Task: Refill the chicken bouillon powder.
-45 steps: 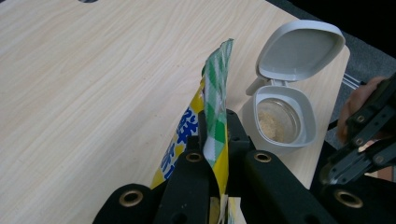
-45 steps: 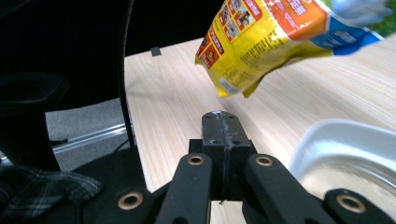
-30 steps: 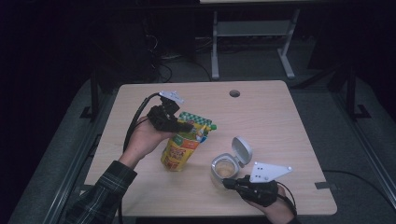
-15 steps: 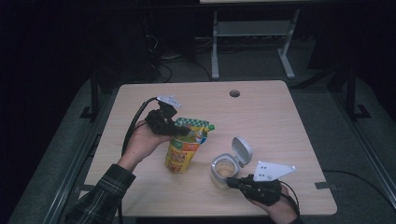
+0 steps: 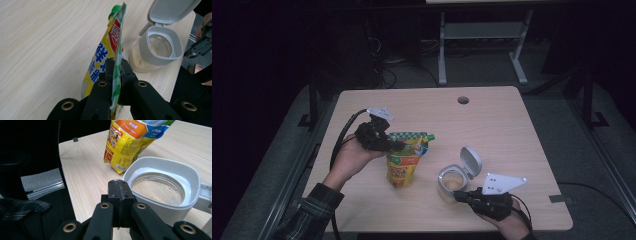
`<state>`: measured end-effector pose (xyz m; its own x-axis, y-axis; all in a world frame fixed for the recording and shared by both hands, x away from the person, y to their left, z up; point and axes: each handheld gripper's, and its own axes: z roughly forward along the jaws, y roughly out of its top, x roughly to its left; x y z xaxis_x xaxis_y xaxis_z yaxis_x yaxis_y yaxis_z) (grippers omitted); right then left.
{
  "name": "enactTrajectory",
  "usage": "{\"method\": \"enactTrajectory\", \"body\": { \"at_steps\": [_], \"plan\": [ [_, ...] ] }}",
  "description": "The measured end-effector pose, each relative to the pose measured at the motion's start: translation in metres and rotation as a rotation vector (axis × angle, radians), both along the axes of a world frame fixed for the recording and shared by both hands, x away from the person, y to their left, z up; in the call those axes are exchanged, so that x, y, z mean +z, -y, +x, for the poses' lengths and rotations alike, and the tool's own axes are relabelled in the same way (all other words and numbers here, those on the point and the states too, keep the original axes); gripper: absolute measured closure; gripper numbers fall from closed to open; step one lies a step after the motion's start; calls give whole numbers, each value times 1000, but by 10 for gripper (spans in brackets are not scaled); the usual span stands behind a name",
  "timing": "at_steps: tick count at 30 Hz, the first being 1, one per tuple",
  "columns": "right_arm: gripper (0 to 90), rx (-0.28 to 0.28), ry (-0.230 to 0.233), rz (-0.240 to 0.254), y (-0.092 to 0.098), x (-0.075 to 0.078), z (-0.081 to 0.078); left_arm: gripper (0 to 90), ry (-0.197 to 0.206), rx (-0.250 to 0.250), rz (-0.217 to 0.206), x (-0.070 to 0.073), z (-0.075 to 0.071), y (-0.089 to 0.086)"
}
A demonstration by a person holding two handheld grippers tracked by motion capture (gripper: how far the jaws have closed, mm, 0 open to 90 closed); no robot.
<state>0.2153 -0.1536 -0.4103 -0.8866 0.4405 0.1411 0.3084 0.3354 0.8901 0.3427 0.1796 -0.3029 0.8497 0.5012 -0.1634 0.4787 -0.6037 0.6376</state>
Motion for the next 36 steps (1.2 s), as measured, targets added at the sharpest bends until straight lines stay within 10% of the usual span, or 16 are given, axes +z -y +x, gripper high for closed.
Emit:
{"method": "enactTrajectory", "body": {
  "at_steps": [36],
  "plan": [
    [889, -63, -22, -23, 17, -7, -1, 846, 33, 32, -132, -33, -43, -70]
  ]
}}
